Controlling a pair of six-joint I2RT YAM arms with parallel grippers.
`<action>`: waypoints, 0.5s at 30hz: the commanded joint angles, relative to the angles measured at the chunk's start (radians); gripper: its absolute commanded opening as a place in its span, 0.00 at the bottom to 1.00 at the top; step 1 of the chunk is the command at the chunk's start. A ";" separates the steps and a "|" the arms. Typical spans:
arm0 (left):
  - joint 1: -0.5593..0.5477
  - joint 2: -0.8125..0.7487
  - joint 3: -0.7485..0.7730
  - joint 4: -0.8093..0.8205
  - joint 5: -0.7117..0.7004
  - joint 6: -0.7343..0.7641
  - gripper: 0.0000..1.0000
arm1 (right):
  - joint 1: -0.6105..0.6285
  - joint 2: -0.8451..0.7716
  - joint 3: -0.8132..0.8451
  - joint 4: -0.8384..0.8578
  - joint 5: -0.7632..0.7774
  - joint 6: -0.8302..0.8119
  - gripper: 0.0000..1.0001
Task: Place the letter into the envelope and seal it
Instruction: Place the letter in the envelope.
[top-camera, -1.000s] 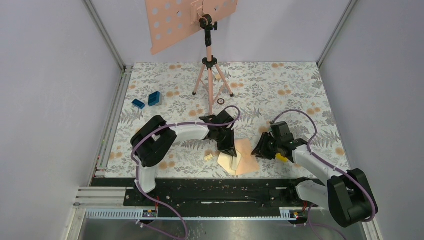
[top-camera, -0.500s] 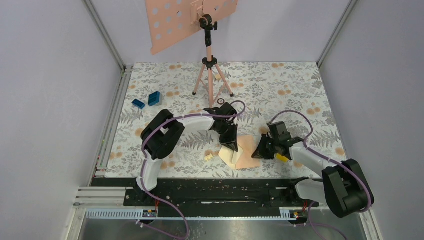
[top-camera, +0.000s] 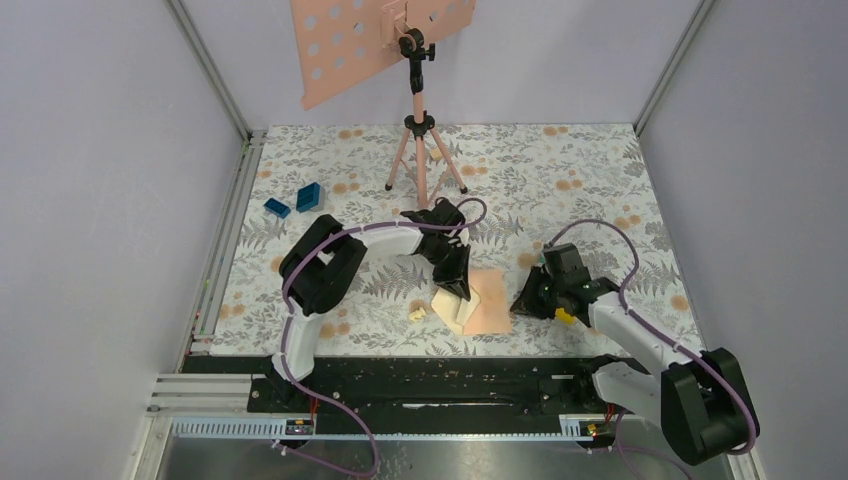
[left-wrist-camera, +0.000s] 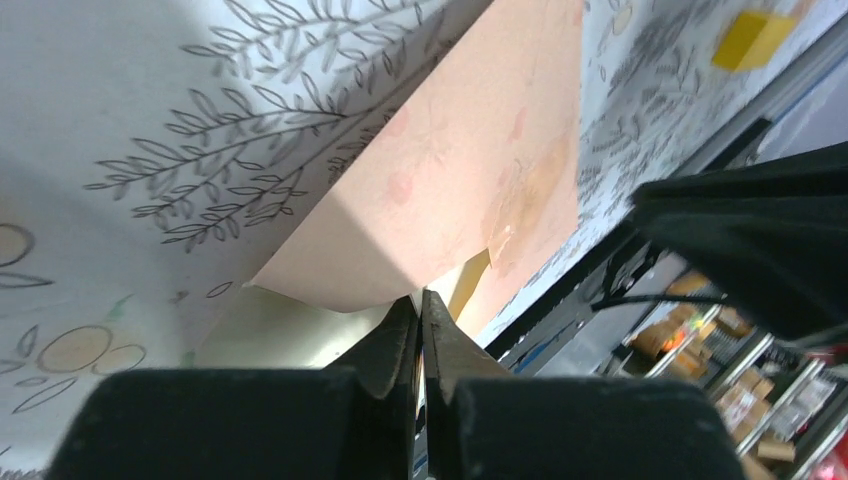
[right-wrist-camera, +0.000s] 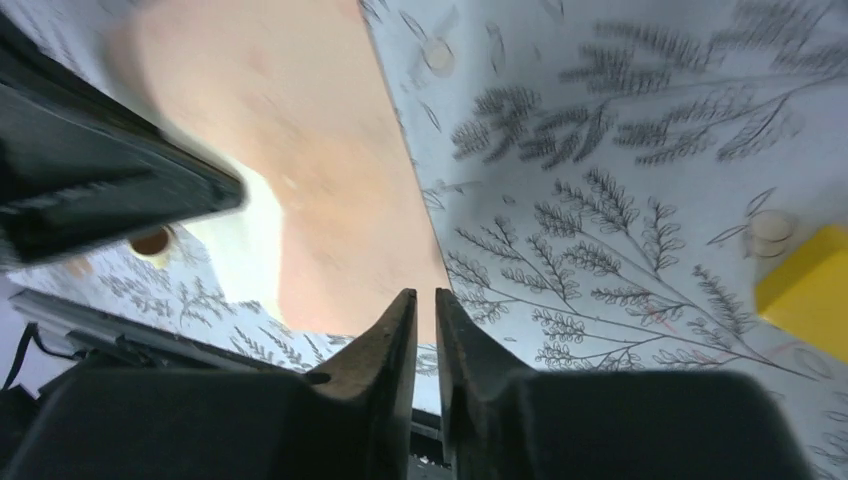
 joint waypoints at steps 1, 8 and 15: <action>-0.004 0.022 0.026 -0.036 0.128 0.146 0.00 | -0.014 -0.004 0.183 -0.077 0.152 -0.092 0.25; -0.005 -0.021 -0.003 -0.049 0.211 0.250 0.00 | -0.049 0.332 0.418 -0.040 -0.007 -0.148 0.53; -0.005 -0.083 -0.042 -0.074 0.263 0.341 0.00 | -0.139 0.359 0.365 0.071 -0.210 -0.149 0.83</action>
